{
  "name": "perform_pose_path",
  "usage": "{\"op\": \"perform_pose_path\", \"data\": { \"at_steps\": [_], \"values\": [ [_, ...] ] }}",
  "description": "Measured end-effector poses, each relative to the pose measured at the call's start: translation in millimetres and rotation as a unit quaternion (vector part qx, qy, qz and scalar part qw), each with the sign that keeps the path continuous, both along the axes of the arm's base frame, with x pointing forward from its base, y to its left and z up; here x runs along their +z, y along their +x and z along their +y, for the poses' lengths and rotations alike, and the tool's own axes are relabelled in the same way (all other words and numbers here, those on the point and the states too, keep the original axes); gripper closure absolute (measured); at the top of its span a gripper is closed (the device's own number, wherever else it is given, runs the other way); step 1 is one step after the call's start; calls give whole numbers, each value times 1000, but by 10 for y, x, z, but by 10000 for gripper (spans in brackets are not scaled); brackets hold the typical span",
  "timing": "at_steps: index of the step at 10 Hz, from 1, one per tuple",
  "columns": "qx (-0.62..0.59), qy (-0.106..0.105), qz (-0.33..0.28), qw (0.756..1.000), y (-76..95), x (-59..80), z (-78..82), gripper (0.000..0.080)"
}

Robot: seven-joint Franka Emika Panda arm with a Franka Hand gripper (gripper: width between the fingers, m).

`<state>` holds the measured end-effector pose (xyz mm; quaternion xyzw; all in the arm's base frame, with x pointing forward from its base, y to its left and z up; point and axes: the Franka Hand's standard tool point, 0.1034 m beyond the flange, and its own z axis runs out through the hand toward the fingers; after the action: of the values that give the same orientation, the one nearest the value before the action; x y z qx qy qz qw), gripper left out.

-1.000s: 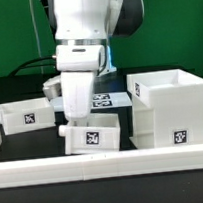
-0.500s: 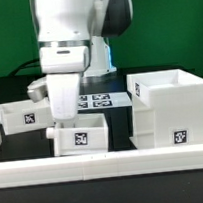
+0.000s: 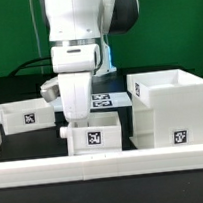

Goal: Assemble drawer

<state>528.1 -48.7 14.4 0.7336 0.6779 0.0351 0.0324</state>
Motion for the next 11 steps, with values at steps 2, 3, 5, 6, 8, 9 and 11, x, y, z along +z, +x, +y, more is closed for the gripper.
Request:
{"op": "perform_pose_path", "data": {
  "at_steps": [2, 3, 5, 6, 8, 9, 11],
  "values": [
    [0, 0, 1, 1000, -1, -2, -1, 758],
    [4, 0, 18, 1000, -6, -12, 21, 758],
    [9, -2, 41, 999, 40, 8, 55, 758],
    [9, -1, 31, 999, 63, 17, 22, 758],
    [6, -1, 33, 999, 44, 2, 16, 758],
    [6, -1, 33, 999, 46, 2, 16, 758],
    [12, 1, 36, 999, 118, 12, 84, 758]
  ]
}}
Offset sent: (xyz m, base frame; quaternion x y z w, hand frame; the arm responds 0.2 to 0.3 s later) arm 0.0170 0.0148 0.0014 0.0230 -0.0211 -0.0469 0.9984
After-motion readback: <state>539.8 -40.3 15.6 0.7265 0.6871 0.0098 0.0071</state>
